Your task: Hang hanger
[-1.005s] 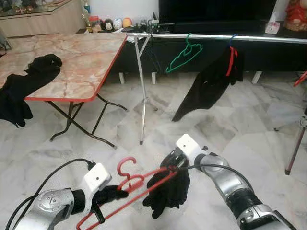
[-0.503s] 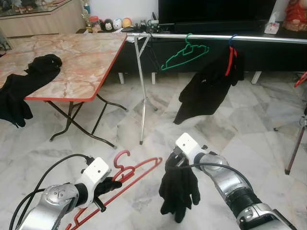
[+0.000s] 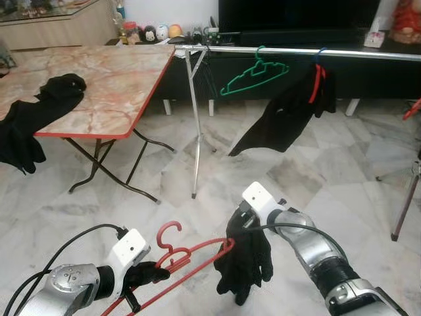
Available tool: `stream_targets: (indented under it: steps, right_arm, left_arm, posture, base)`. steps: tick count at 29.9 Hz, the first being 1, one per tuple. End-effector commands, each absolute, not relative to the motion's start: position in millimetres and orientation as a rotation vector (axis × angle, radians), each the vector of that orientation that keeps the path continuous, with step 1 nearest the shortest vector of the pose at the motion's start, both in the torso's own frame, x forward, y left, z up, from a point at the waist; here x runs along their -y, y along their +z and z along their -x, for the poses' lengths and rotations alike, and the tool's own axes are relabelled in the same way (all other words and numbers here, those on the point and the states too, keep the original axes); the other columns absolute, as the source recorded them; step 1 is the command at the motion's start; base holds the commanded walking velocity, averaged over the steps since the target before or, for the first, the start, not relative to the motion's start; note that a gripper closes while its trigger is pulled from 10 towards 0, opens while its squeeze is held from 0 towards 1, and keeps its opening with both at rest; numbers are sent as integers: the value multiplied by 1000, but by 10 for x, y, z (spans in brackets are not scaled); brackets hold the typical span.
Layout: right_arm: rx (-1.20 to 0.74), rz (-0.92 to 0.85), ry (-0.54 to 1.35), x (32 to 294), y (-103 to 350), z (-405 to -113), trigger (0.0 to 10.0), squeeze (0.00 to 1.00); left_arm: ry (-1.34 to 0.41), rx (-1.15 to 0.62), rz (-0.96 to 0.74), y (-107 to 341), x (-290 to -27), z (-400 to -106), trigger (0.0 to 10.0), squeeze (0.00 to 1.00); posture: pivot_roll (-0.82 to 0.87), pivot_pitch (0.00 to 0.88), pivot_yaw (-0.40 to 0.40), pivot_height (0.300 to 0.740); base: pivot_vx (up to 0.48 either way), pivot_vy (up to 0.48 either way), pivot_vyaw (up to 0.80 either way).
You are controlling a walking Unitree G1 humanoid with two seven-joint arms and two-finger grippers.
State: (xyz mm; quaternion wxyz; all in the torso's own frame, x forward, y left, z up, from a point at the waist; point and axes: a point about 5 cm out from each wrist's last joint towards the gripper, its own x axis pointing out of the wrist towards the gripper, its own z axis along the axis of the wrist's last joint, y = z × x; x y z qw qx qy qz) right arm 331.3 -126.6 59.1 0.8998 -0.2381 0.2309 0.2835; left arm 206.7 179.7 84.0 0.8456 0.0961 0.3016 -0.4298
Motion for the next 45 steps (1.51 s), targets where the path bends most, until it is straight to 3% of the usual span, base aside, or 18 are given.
stream_targets:
  steps: [1,28,31,37,45]
  right_arm:
    - [-409,497,593,1209,768,-3408,10000,0]
    - [-427,493,594,1214,737,-3371,10000,0]
    - [-439,497,581,1272,722,-3366,10000,0]
    - [-450,494,577,1277,695,-3364,10000,0]
    - [-466,497,591,1259,657,-3363,10000,0]
  left_arm:
    - [-925,-617,-208,888,-1764,-2083,10000,0]
    - [-817,-546,-275,917,-1719,-2309,10000,0]
    - [-735,-545,-298,887,-1784,-2372,10000,0]
    - [-855,-520,-187,986,-1670,-2272,10000,0]
    - [-910,-500,-169,1057,-1581,-2256,10000,0]
  posture:
    - [-108,0,79,732]
    - [-112,0,88,732]
    - [-108,0,83,732]
    - [-105,0,79,732]
    - [-99,0,77,732]
  base:
    - [0,0,0]
    - [0,0,0]
    - [0,0,0]
    - [0,0,0]
    - [0,0,0]
